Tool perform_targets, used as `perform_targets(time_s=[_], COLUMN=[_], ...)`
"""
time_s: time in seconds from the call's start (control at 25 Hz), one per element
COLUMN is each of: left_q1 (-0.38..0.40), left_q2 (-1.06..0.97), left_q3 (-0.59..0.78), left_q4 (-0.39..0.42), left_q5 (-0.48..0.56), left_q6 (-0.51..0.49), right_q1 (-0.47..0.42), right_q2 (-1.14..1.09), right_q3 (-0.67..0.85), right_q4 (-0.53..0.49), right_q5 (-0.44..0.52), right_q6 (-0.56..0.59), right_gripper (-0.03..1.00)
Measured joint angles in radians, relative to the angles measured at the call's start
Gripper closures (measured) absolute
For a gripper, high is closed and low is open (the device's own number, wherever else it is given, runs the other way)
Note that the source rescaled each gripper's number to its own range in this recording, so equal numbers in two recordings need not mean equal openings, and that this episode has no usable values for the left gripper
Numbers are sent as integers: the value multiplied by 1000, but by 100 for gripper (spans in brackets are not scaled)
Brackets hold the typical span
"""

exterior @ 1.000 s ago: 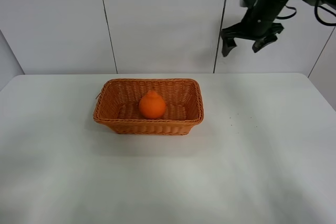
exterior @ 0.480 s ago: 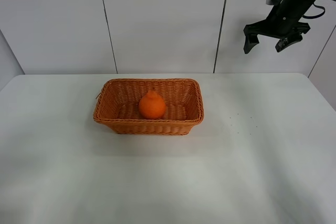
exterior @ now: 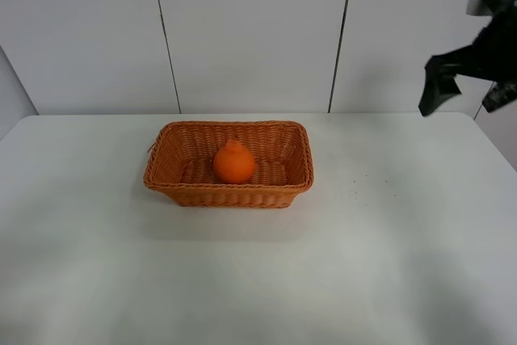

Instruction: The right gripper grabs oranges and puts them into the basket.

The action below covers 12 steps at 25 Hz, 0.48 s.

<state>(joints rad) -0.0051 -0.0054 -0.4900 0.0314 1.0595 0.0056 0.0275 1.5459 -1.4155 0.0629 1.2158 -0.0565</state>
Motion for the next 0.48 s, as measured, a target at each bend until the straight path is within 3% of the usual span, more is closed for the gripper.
perform_targets(time_s=[0.24, 0.48], left_q1=[0, 0], left_q2=[0, 0], left_q3=[0, 0], left_q4=[0, 0], left_q5=[0, 0], left_q6=[0, 0], right_q1=[0, 0], right_q2=[-448, -934], right_q3=[474, 839], right_q4=[0, 0], right_q5=[-9, -172], right_q6=[0, 1], right_gripper=[-3, -3])
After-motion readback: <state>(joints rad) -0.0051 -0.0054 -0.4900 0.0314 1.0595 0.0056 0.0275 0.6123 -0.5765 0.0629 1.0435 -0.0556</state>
